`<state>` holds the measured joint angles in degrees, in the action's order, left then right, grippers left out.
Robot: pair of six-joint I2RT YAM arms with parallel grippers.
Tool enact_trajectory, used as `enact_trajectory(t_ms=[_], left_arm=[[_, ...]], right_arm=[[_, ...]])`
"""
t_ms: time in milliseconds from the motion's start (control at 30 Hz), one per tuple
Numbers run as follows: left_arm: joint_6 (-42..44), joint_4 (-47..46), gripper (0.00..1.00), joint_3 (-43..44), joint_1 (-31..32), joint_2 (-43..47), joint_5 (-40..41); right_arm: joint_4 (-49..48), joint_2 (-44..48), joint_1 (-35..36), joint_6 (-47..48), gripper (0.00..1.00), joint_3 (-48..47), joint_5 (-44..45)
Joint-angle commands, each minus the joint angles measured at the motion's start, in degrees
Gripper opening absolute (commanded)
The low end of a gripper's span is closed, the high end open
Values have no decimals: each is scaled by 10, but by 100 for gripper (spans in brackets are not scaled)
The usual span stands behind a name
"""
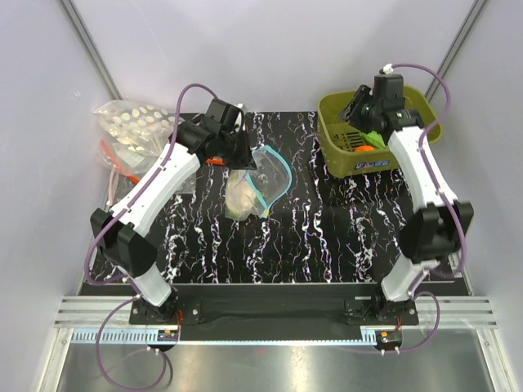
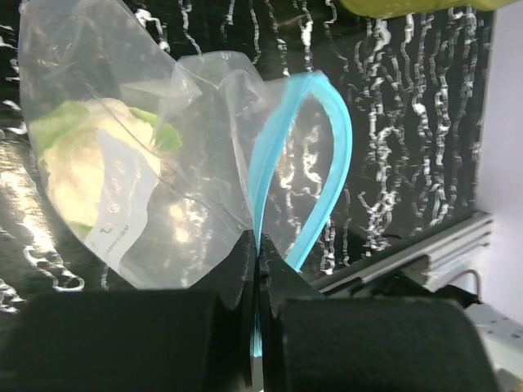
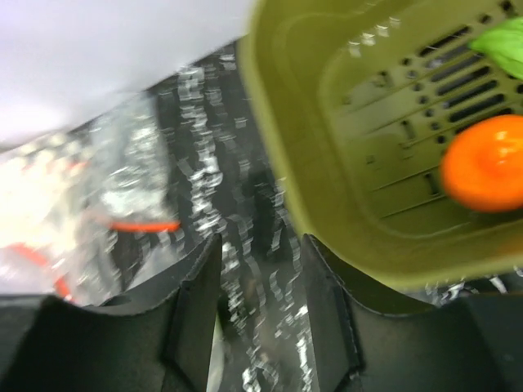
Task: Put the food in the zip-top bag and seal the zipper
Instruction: Move the bin to the center of the board, then pick up the fake vegetable from the bin.
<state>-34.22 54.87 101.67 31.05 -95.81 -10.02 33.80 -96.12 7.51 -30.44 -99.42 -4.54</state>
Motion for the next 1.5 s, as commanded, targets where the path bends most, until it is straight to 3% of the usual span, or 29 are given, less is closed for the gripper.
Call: enact_trajectory(t_ms=[0,133,267,433,500,633,767,867,900,933,1033,1133,1333,1467], left_arm=[[40,12,0,22,1,16,33],[63,35,0,42,0,15,56],[74,52,0,58,0,17,76],[64,42,0,27,1,32,62],[58,27,0,-1,0,42,60],[62,36,0,-8,0,37,64],[68,40,0,-7,1,31,62],[68,38,0,-9,1,27,61],[67,36,0,-7,1,26,61],[68,33,0,-7,0,24,62],[76,35,0,8,0,7,73],[90,45,0,34,0,-7,89],[109,56,0,62,-3,-25,97],[116,57,0,67,-20,-34,88]], right_arm=[[51,-85,-10,6,52,-59,29],[132,-212,-9,13,51,-138,55],[229,-258,-1,46,46,-185,50],[202,-58,34,54,46,20,46],[197,-5,36,42,46,96,0],[266,78,44,38,46,151,-35],[317,159,48,35,49,190,7],[317,190,47,48,64,201,42],[310,189,46,53,70,201,42],[304,173,46,54,86,195,58],[284,110,30,70,92,149,69],[264,37,8,66,94,89,53],[265,-106,-7,-28,96,-34,23],[248,-159,-6,-65,97,-68,80]])
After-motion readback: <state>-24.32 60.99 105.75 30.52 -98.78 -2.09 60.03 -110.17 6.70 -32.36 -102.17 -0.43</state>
